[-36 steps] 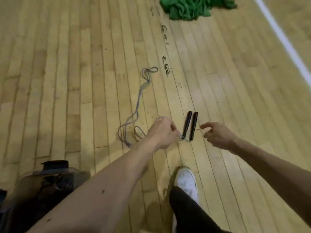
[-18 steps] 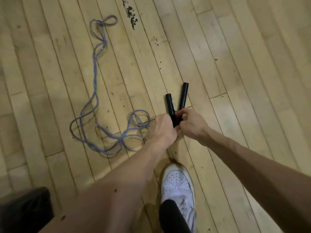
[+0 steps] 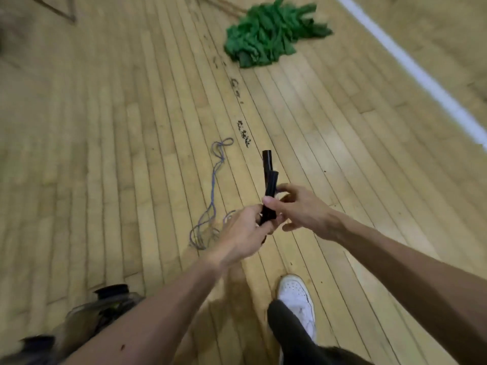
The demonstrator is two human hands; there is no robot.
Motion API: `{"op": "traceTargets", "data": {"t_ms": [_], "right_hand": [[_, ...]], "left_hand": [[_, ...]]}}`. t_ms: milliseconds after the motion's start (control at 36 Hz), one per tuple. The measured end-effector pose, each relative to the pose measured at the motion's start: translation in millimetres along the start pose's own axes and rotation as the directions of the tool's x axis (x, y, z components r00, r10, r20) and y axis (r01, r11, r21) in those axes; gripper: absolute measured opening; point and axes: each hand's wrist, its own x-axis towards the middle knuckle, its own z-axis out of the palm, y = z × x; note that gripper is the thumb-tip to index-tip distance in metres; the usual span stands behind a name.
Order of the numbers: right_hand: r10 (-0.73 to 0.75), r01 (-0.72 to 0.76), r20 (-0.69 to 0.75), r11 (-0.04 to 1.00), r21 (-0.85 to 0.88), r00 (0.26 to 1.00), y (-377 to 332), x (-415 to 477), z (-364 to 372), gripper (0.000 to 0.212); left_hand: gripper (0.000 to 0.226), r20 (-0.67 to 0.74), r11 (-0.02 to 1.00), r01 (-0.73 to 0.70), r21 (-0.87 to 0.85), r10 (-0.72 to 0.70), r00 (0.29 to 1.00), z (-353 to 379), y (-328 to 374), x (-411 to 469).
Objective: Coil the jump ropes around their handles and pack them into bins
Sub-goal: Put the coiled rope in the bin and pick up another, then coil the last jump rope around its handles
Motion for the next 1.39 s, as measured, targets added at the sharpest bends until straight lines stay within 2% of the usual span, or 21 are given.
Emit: {"op": "traceTargets", "data": {"t_ms": [56, 111, 167, 333, 417, 528, 611, 750, 833, 889, 944, 1000, 1056, 1111, 1167, 1222, 1389], "right_hand": [[-0.104, 0.105, 0.044, 0.994, -0.027, 0.994, -45.8, -34.1, 3.3, 0.037], [-0.207, 0.212, 0.074, 0.975, -0.065, 0.976, -84.2, -65.8, 8.7, 0.029], [-0.312, 0.320, 0.080, 0.941, -0.107, 0.947, -122.7, -106.5, 17.3, 0.025], [-0.533, 0.543, 0.111, 0.833, -0.107, 0.839, -193.4, -228.9, 46.0, 0.018], [-0.597, 0.610, 0.128, 0.782, -0.127, 0.792, -202.1, -277.2, 64.0, 0.029], [-0.678, 0.688, 0.114, 0.713, -0.138, 0.726, -199.1, -330.1, 85.4, 0.028], [-0.701, 0.715, 0.142, 0.680, -0.164, 0.699, -189.8, -369.3, 96.8, 0.028], [-0.685, 0.745, 0.294, 0.617, -0.252, 0.667, -166.7, -416.4, 108.4, 0.051], [-0.655, 0.737, 0.338, 0.602, -0.308, 0.676, -157.4, -430.0, 109.8, 0.046], [-0.621, 0.721, 0.366, 0.600, -0.347, 0.693, -153.3, -436.3, 107.8, 0.055], [-0.603, 0.688, 0.334, 0.603, -0.403, 0.724, -149.8, -440.5, 103.1, 0.066], [-0.637, 0.678, 0.237, 0.665, -0.311, 0.734, -149.2, -441.8, 96.8, 0.061], [-0.669, 0.679, 0.116, 0.726, -0.104, 0.734, -150.6, -444.1, 89.4, 0.046], [-0.702, 0.704, 0.059, 0.704, -0.096, 0.710, -149.6, -446.5, 82.1, 0.034], [-0.726, 0.732, 0.101, 0.665, -0.148, 0.681, -144.9, -448.4, 82.2, 0.030], [-0.728, 0.746, 0.166, 0.644, -0.168, 0.666, -138.0, -448.6, 84.5, 0.038], [-0.711, 0.748, 0.233, 0.638, -0.183, 0.664, -131.1, -434.3, 73.5, 0.048]], "left_hand": [[0.032, -0.056, 0.996, -0.031, 0.079, 0.035, 0.998, -36.4, 31.0, -41.7], [0.018, -0.100, 0.972, -0.055, 0.230, 0.080, 0.992, -64.1, 53.3, -76.5], [0.022, -0.159, 0.954, -0.072, 0.292, 0.122, 0.980, -92.2, 75.2, -124.5], [0.019, -0.197, 0.953, -0.302, 0.036, 0.303, 0.932, -137.6, 110.5, -264.2], [0.024, -0.241, 0.915, -0.403, -0.009, 0.389, 0.889, -139.9, 116.2, -321.7], [0.022, -0.285, 0.868, -0.496, -0.036, 0.467, 0.837, -129.3, 117.1, -382.5], [0.021, -0.270, 0.831, -0.552, -0.063, 0.519, 0.811, -113.0, 116.9, -425.7], [0.023, -0.241, 0.838, -0.533, -0.118, 0.497, 0.834, -84.1, 103.2, -465.5], [0.029, -0.269, 0.839, -0.521, -0.158, 0.471, 0.840, -66.6, 96.7, -475.0], [0.026, -0.292, 0.828, -0.522, -0.206, 0.457, 0.840, -55.9, 95.8, -480.5], [0.025, -0.289, 0.820, -0.526, -0.225, 0.459, 0.840, -49.1, 95.2, -480.9], [0.021, -0.262, 0.827, -0.519, -0.218, 0.463, 0.847, -48.1, 94.1, -479.0], [0.017, -0.215, 0.838, -0.510, -0.192, 0.471, 0.856, -47.4, 94.7, -476.8], [0.019, -0.168, 0.854, -0.493, -0.164, 0.468, 0.868, -45.7, 96.3, -474.9], [0.025, -0.116, 0.860, -0.483, -0.163, 0.469, 0.875, -43.1, 98.3, -474.4], [0.027, -0.070, 0.847, -0.491, -0.203, 0.487, 0.871, -39.9, 99.2, -472.3], [0.039, 0.071, 0.795, -0.425, -0.432, 0.500, 0.863, -32.9, 100.2, -453.9]]}}
